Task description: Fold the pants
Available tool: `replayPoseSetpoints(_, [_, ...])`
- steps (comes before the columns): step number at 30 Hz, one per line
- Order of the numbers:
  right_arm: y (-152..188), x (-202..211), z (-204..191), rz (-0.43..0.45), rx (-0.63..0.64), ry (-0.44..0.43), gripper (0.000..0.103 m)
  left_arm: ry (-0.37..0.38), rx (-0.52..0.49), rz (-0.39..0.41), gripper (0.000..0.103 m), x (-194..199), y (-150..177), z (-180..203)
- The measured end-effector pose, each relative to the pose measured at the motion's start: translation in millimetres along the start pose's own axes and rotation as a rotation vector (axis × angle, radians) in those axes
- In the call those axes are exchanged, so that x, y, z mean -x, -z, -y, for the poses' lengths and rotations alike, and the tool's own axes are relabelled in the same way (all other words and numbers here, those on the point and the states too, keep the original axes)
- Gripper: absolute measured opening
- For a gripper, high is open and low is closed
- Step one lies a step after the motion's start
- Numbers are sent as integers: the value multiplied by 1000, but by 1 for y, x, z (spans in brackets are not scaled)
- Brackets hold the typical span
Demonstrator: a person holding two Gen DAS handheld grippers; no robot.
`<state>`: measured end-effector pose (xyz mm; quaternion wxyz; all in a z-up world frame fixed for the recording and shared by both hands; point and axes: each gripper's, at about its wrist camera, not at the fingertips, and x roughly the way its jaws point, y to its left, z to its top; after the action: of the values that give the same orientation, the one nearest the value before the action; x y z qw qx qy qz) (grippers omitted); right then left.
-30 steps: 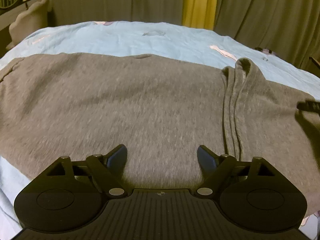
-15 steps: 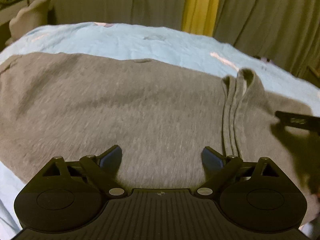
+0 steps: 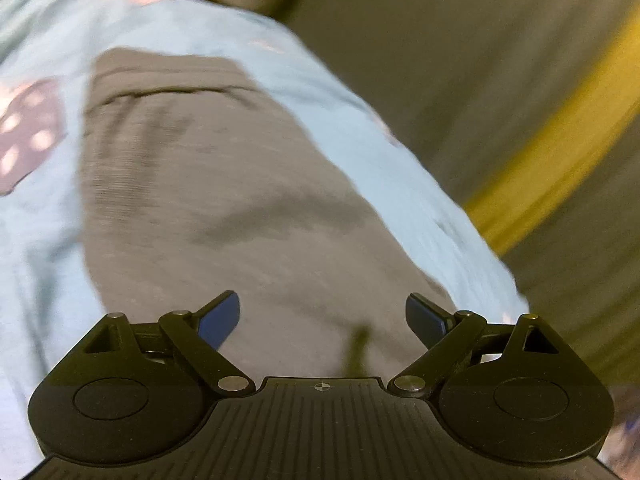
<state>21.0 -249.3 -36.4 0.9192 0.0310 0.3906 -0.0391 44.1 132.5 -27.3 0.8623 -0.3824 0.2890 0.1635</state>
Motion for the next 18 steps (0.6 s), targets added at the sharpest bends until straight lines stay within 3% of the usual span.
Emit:
replayPoseSetpoints(3, [-1, 10, -2, 22, 1, -2, 99, 94, 70, -54, 95, 1, -7, -11])
replayPoseSetpoints(7, [1, 2, 2, -14, -33, 0, 99, 183, -52, -138, 95, 5, 2, 7])
replayPoseSetpoints(9, [2, 3, 1, -9, -15, 2, 99, 189, -63, -168, 95, 4, 5, 11])
replayPoseSetpoints(12, [4, 5, -1, -9, -1, -1, 99, 182, 23, -231, 95, -5, 5, 3])
replayPoseSetpoints(18, [5, 5, 3, -11, -2, -16, 99, 146, 57, -207, 94, 6, 0, -7])
